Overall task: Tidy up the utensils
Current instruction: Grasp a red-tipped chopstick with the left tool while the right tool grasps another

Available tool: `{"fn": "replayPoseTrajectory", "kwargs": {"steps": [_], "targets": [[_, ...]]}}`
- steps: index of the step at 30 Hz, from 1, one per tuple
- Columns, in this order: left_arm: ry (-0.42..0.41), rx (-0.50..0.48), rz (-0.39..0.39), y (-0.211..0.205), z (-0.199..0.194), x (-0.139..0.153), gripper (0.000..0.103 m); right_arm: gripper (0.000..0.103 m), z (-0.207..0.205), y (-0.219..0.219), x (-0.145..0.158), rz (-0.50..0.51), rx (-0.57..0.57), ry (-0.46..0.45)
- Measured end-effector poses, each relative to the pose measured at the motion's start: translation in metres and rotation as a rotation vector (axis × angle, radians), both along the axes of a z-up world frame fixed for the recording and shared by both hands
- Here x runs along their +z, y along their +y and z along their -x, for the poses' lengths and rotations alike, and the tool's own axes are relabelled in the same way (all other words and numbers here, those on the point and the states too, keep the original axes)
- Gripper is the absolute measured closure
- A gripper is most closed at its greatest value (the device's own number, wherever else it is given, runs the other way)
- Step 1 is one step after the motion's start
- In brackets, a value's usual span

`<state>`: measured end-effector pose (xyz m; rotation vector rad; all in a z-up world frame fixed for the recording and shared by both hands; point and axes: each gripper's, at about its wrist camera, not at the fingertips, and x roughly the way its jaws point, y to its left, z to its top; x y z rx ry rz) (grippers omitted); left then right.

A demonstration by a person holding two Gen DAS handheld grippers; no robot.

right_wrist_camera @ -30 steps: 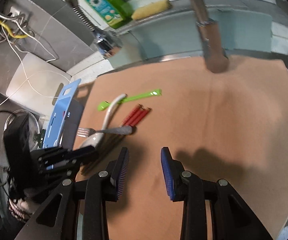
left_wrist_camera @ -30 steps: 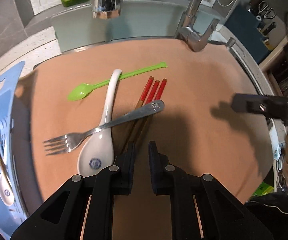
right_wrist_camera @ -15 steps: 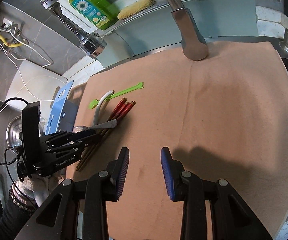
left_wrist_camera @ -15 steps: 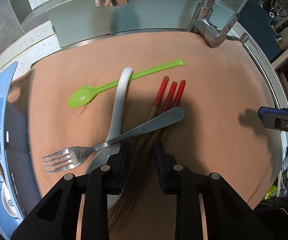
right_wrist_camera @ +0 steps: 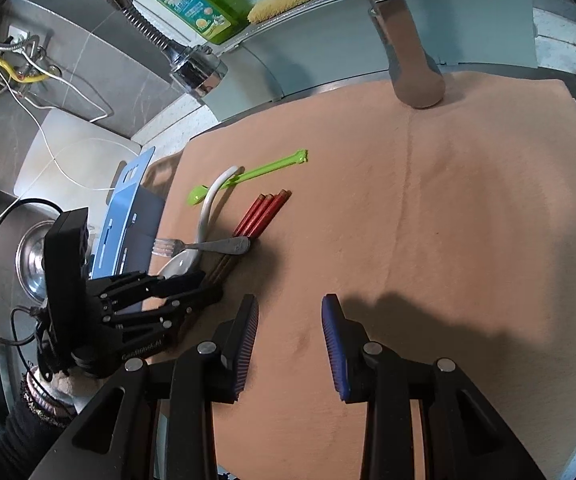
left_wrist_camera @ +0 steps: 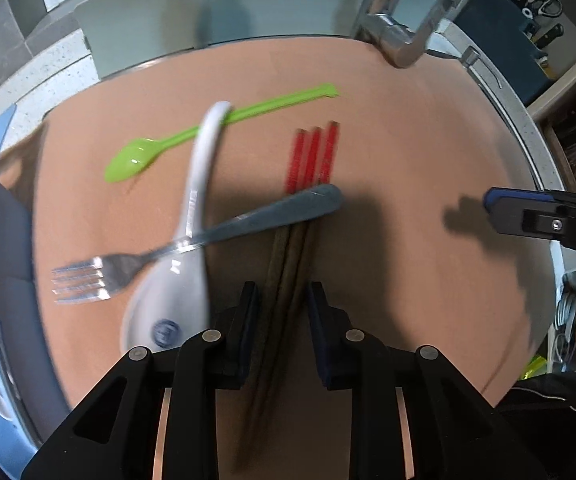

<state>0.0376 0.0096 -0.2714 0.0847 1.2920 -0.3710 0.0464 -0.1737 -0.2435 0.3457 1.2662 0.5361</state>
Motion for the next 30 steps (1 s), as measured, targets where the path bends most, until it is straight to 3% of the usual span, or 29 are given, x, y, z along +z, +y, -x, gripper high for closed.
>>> {"fn": "replayPoseTrajectory", "kwargs": {"steps": [11,17,23,30], "targets": [[0.005,-0.024,0.116,-0.051,0.012,0.000,0.080,0.073,0.004,0.005,-0.014,0.005,0.018,0.046],[0.021,0.094,0.201,-0.041,0.009,-0.001,0.080,0.074,0.002,0.000,-0.017,0.033,-0.001,0.051],[-0.026,0.093,0.109,-0.041,0.013,0.005,0.080,0.075,-0.001,0.005,-0.021,0.042,0.002,0.069],[-0.035,0.088,0.083,-0.035,0.018,0.005,0.080,0.079,-0.009,0.020,-0.027,0.064,0.024,0.079]]}}
